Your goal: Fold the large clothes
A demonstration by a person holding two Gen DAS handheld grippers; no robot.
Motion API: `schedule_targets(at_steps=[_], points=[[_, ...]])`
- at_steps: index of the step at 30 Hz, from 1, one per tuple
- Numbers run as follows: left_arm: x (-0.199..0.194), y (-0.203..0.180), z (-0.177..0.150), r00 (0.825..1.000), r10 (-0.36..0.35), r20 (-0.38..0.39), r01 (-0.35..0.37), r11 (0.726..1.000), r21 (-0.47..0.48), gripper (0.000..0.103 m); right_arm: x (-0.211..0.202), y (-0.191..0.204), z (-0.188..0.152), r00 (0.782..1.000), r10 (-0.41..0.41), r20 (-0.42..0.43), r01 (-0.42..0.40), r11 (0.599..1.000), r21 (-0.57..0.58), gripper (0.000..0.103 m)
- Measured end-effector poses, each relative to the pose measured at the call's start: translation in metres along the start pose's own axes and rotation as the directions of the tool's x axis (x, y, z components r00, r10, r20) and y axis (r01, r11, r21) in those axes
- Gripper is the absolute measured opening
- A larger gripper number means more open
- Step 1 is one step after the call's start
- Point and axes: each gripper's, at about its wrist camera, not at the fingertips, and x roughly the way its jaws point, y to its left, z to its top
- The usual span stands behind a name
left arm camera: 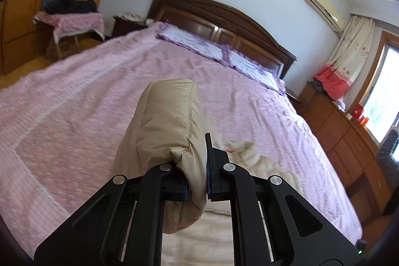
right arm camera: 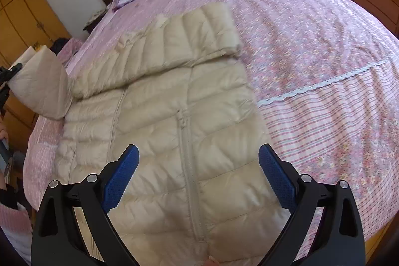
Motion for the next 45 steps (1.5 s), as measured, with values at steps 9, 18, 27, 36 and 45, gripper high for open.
schedule_targets(at_steps=[9,18,27,36,45], points=[[0.053,-0.074,-0.021,0.986,-0.137,-0.092,0.140,0.990,0.018,0.010,0.003,-0.022,0.000,1.000,0.015,0.013,-0.015,0.999,0.043,0.093],[0.122,-0.096,-0.081,0.944,-0.167,-0.283,0.176,0.984,0.007,0.010,0.006,-0.050,-0.001,1.000,0.008,0.016,-0.009,0.994,0.107,0.093],[0.168,-0.094,-0.132,0.894,-0.083,-0.440,0.115,0.992,0.047,0.014,0.009,-0.077,-0.003,1.000,-0.012,0.009,0.010,0.985,0.173,0.093],[0.164,-0.107,-0.133,0.855,-0.126,-0.503,0.164,0.986,0.032,0.073,0.002,-0.091,-0.008,1.000,-0.015,0.022,0.010,0.980,0.197,0.093],[0.121,-0.113,-0.118,0.864,0.192,-0.466,-0.052,0.954,0.297,0.084,-0.003,-0.082,-0.007,0.999,0.016,0.043,-0.023,0.985,0.170,0.093]])
